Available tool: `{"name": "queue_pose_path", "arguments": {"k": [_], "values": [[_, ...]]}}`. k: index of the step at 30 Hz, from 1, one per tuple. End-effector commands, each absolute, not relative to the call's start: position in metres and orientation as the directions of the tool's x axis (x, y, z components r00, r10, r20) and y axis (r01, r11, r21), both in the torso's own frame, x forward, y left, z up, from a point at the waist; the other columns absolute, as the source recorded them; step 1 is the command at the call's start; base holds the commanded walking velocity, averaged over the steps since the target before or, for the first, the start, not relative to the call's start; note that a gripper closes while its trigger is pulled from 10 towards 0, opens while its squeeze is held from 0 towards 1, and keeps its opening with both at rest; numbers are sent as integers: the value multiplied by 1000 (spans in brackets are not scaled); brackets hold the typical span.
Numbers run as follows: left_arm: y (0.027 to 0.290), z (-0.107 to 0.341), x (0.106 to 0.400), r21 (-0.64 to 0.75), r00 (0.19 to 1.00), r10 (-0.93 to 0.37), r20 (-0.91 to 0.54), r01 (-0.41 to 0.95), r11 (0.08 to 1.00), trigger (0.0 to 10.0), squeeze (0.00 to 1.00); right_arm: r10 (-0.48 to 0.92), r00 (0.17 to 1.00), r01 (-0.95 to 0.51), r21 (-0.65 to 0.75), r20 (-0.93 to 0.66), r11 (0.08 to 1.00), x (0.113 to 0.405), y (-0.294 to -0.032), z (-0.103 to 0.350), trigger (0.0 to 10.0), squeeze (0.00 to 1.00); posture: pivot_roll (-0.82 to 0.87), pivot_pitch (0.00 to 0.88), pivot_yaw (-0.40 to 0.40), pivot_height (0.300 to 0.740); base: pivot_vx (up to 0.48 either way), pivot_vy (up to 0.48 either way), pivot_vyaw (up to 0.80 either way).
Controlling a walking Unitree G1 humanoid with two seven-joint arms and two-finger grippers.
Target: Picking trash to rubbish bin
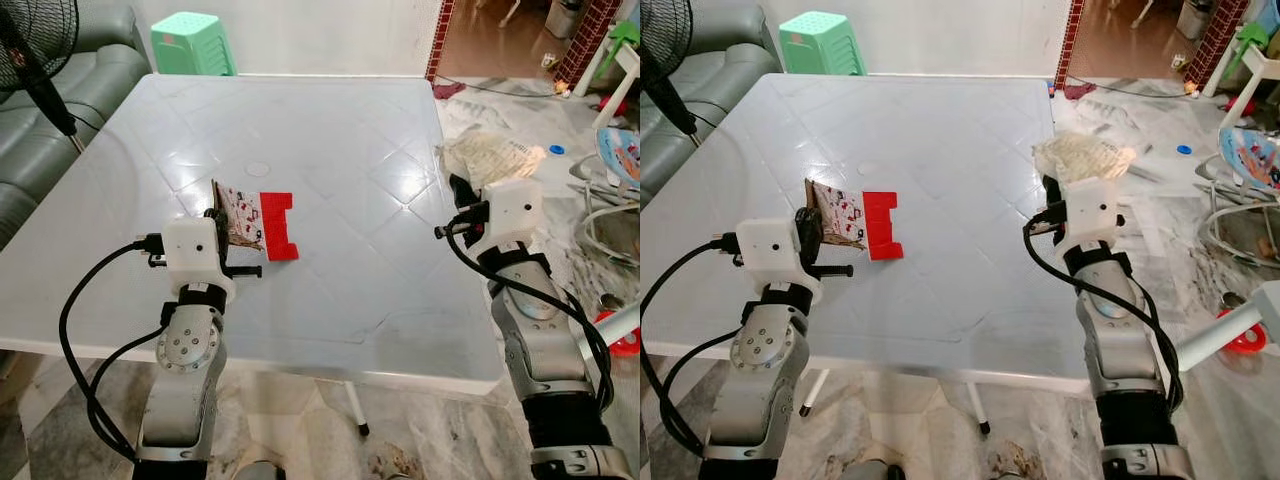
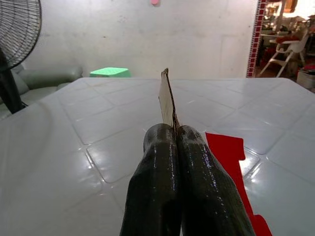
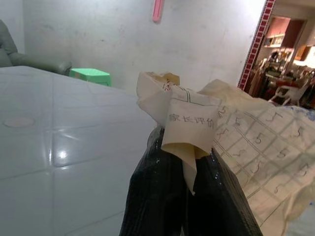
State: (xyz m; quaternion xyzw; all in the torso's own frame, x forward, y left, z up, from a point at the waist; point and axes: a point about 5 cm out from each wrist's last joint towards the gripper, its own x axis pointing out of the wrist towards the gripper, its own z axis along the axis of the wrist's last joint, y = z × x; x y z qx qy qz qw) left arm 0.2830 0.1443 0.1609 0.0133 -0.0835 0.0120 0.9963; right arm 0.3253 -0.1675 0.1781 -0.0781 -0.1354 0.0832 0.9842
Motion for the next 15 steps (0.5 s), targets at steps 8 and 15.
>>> {"name": "queue_pose_path", "arguments": {"k": [8, 15], "values": [[142, 161, 284, 15, 988, -5, 155, 3, 1000, 10000, 0, 199, 953, -163, -165, 227, 973, 323, -160, 185, 10000, 0, 36, 24, -5, 740, 0, 396, 0], [143, 161, 284, 13, 988, -11, 152, 9, 1000, 10000, 0, 205, 953, -172, -161, 224, 972, 325, -155, 189, 10000, 0, 40, 21, -5, 740, 0, 479, 0]]}}
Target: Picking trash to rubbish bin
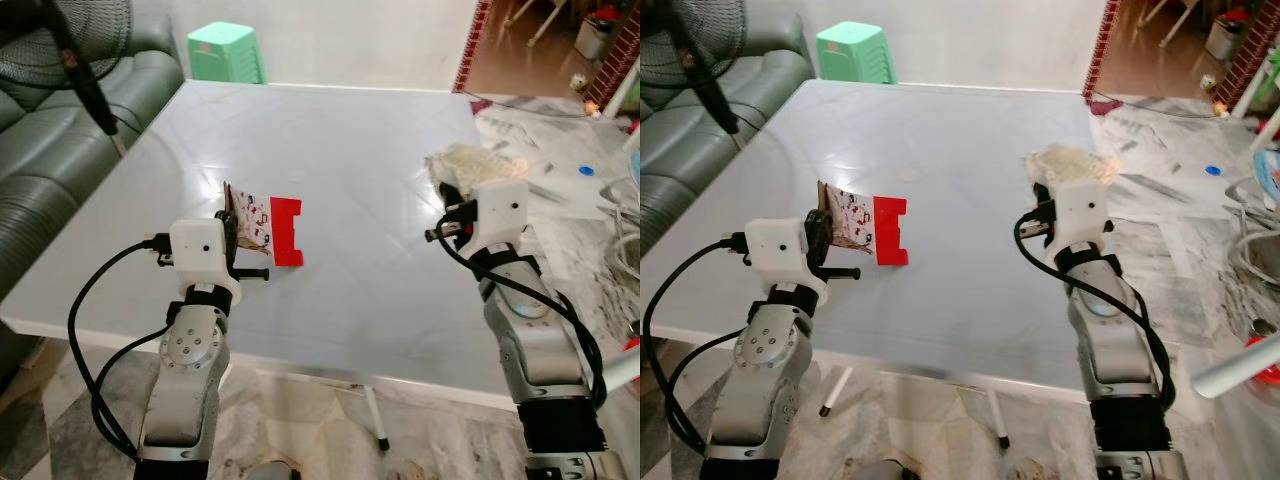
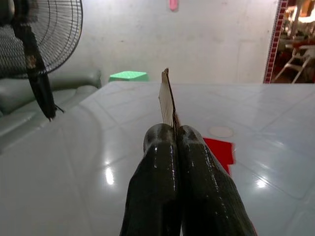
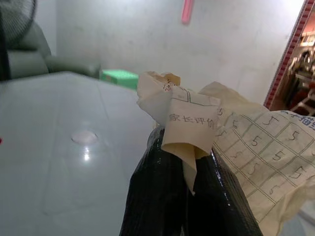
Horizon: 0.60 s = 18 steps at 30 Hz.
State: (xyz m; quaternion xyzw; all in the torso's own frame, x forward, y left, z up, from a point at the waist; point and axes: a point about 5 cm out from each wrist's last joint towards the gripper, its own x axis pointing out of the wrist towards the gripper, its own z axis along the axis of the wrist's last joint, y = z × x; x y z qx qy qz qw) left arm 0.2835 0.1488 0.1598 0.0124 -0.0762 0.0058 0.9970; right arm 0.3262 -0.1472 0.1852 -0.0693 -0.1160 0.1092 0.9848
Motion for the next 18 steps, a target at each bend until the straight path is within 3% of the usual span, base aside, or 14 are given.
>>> {"name": "queue_pose_path", "arguments": {"k": [1, 18], "values": [[143, 161, 284, 13, 988, -11, 152, 9, 1000, 10000, 0, 205, 953, -172, -161, 224, 972, 325, -155, 189, 10000, 0, 40, 21, -5, 740, 0, 480, 0], [142, 161, 284, 17, 989, -18, 149, 15, 1000, 10000, 0, 191, 955, -156, -164, 225, 974, 328, -156, 194, 10000, 0, 43, 25, -4, 740, 0, 446, 0]]}}
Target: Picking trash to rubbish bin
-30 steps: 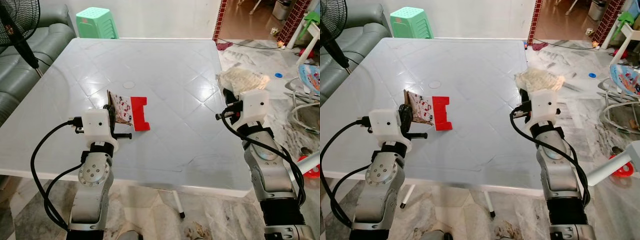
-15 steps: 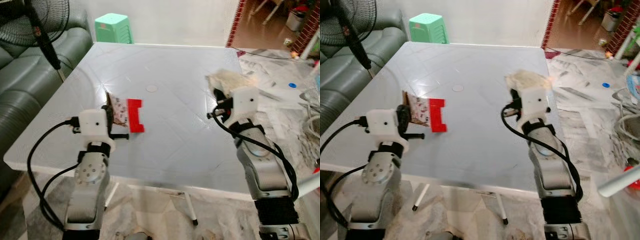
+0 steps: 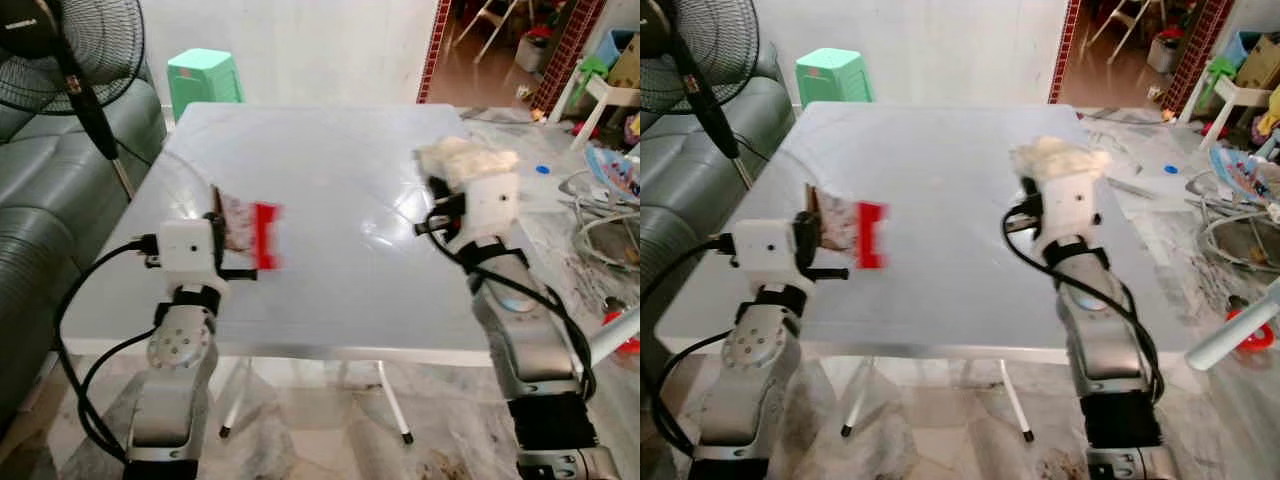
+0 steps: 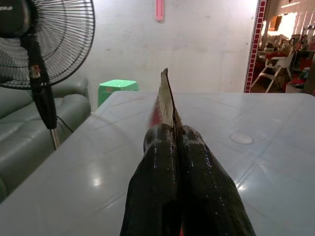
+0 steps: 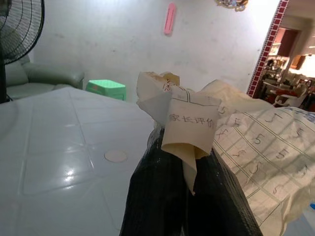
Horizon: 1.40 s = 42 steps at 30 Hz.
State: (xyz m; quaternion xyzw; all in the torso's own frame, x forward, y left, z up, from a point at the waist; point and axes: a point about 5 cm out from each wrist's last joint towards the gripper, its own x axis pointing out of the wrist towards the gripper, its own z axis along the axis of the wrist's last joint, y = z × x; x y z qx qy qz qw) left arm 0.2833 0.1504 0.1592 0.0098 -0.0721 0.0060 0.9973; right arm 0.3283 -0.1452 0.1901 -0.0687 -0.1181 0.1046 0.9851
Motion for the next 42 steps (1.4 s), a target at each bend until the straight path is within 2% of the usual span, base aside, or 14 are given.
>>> {"name": "queue_pose_path", "arguments": {"k": [1, 32, 42], "values": [[142, 162, 284, 29, 988, -19, 155, 15, 999, 10000, 0, 189, 956, -153, -165, 226, 974, 329, -157, 195, 10000, 0, 43, 25, -5, 740, 0, 0, 0], [144, 164, 286, -19, 992, -2, 130, 5, 1000, 10000, 0, 163, 963, -131, -154, 216, 979, 334, -158, 194, 10000, 0, 47, 26, -1, 740, 0, 0, 0], [147, 163, 287, -23, 992, 9, 127, -7, 1000, 10000, 0, 153, 964, -121, -153, 216, 981, 336, -160, 195, 10000, 0, 48, 21, -2, 740, -253, 0, 0]]}}
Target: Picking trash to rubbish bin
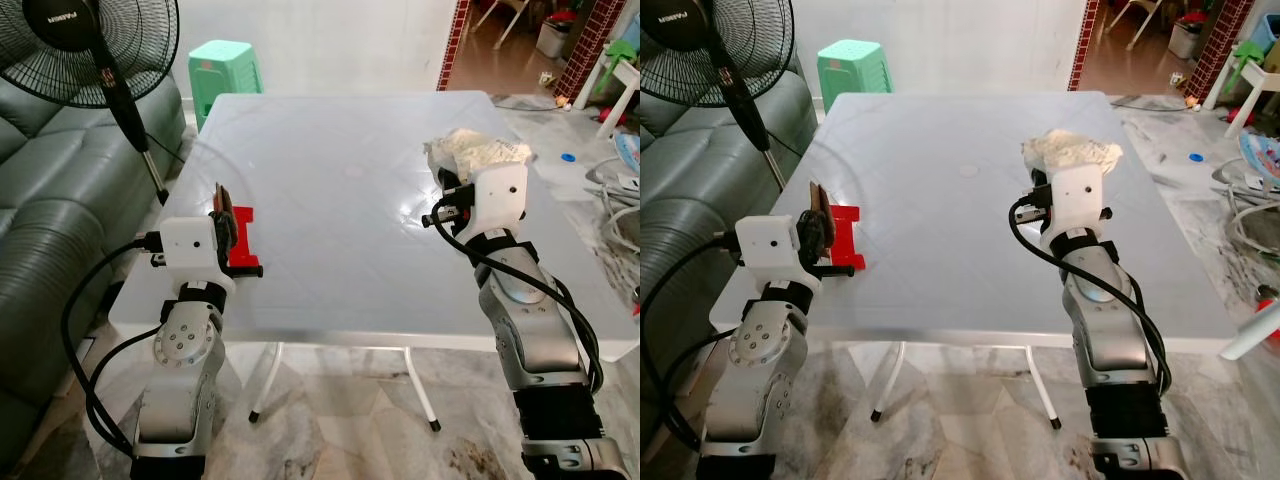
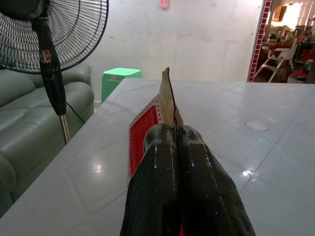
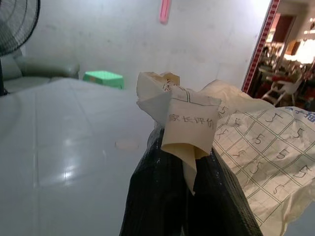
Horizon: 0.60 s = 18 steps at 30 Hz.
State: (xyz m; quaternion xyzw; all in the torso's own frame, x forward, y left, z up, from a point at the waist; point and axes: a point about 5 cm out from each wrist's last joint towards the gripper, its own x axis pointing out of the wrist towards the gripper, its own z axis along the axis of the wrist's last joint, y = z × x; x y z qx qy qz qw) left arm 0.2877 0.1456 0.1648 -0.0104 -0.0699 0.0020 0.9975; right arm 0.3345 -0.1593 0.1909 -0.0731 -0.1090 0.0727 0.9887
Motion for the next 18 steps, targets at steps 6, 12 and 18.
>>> {"name": "queue_pose_path", "arguments": {"k": [6, 12, 18], "values": [[146, 163, 288, -24, 992, 8, 127, -5, 1000, 10000, 0, 151, 964, -119, -154, 219, 981, 337, -160, 195, 10000, 0, 49, 17, -2, 740, -272, 0, 0], [147, 163, 288, -23, 992, 9, 126, -6, 1000, 10000, 0, 151, 964, -119, -153, 220, 981, 338, -160, 195, 10000, 0, 50, 15, -3, 740, -294, 0, 0], [147, 164, 289, -24, 992, 10, 128, -7, 1000, 10000, 0, 148, 963, -115, -155, 225, 981, 339, -161, 197, 10000, 0, 50, 12, -3, 740, -271, 0, 0]]}}
